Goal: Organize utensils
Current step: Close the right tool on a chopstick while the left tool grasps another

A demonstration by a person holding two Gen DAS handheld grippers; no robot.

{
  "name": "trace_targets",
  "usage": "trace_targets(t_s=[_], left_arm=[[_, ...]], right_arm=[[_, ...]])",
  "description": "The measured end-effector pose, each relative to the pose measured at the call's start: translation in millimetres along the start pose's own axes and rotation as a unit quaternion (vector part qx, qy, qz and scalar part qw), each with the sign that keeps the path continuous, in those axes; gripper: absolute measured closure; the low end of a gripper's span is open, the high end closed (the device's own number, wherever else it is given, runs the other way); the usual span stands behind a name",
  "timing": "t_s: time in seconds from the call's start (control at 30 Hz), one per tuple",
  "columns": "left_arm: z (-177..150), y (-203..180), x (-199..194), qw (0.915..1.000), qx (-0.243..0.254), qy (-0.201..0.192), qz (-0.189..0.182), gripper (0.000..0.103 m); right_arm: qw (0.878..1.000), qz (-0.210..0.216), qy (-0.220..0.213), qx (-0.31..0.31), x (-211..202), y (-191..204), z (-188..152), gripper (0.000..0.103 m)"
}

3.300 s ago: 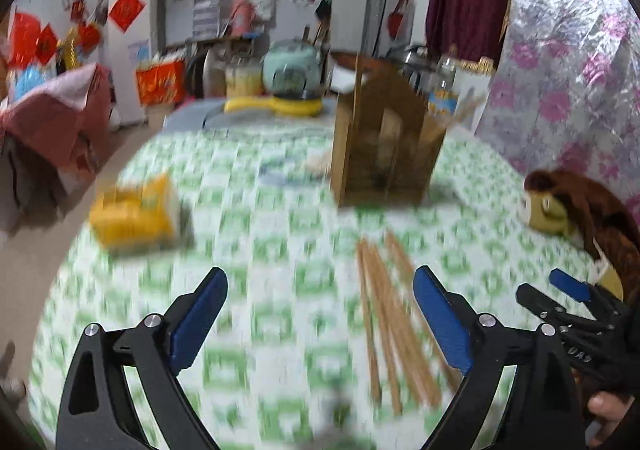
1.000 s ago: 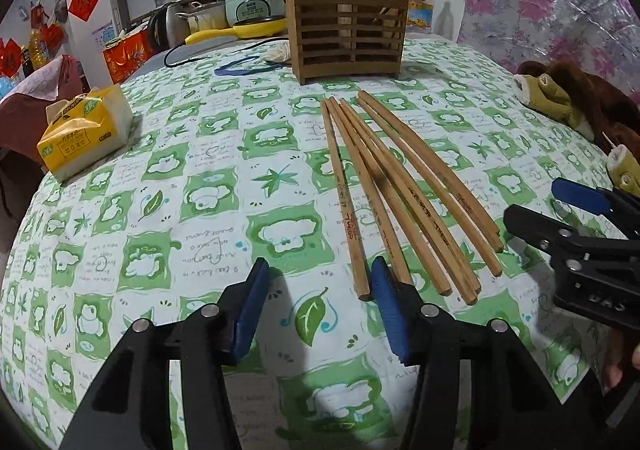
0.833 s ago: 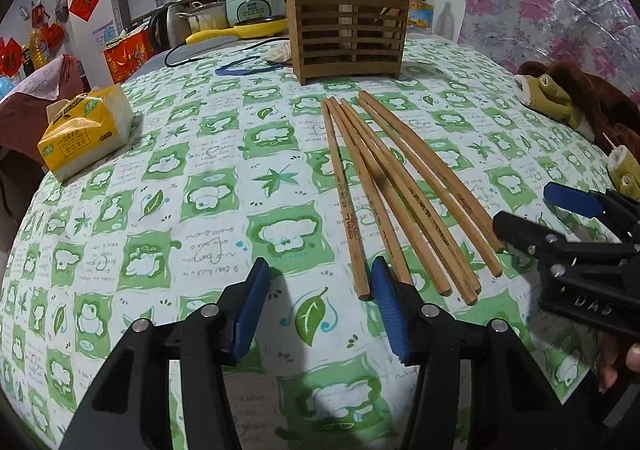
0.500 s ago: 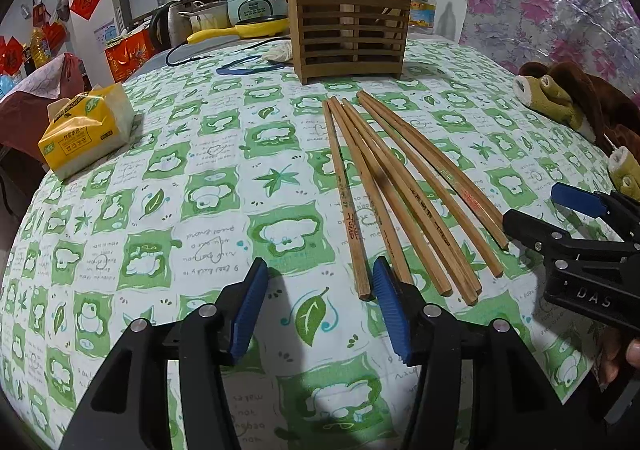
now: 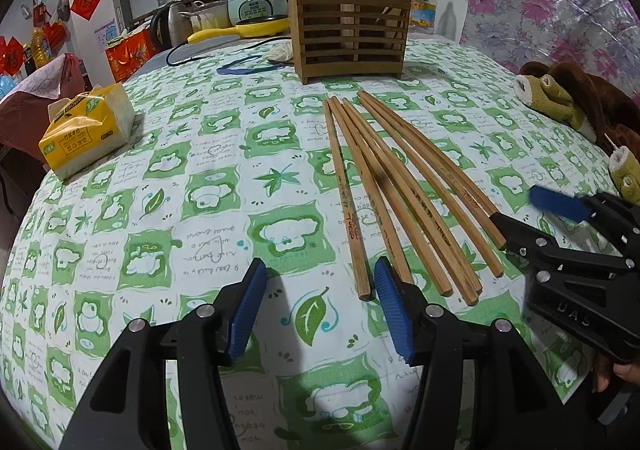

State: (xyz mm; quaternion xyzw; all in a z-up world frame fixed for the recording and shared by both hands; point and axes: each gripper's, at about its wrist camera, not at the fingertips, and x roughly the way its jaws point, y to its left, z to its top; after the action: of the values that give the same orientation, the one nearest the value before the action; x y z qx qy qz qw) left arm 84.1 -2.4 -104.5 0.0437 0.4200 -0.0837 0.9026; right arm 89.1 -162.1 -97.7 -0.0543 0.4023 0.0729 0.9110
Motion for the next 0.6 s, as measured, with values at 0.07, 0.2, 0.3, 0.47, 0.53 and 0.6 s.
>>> trace_targets(t_s=[0.07, 0.2, 0.3, 0.47, 0.53, 0.6], left_arm=[[0, 0, 0, 1.0000, 0.000, 0.000, 0.000, 0.047], [0, 0, 0, 1.0000, 0.000, 0.000, -0.001, 0.047], [0, 0, 0, 1.0000, 0.000, 0.001, -0.001, 0.047], [-2, -1, -1, 1.0000, -0.002, 0.001, 0.001, 0.047], [-2, -1, -1, 1.0000, 0.000, 0.001, 0.003, 0.047], [-3, -2, -1, 1.0000, -0.001, 0.002, 0.002, 0.047]], right_arm=[[1.000, 0.015, 0.002, 0.002, -1, 1, -1, 0.069], [0.999, 0.043, 0.008, 0.011, -2, 2, -1, 0.096], [0.998, 0.059, 0.010, 0.034, -4, -5, -4, 0.096], [0.995, 0.079, 0.006, 0.058, -16, -18, -5, 0.097], [0.994, 0.083, 0.004, 0.066, -22, -23, -6, 0.097], [0.994, 0.085, 0.003, 0.069, -25, -26, -7, 0.097]])
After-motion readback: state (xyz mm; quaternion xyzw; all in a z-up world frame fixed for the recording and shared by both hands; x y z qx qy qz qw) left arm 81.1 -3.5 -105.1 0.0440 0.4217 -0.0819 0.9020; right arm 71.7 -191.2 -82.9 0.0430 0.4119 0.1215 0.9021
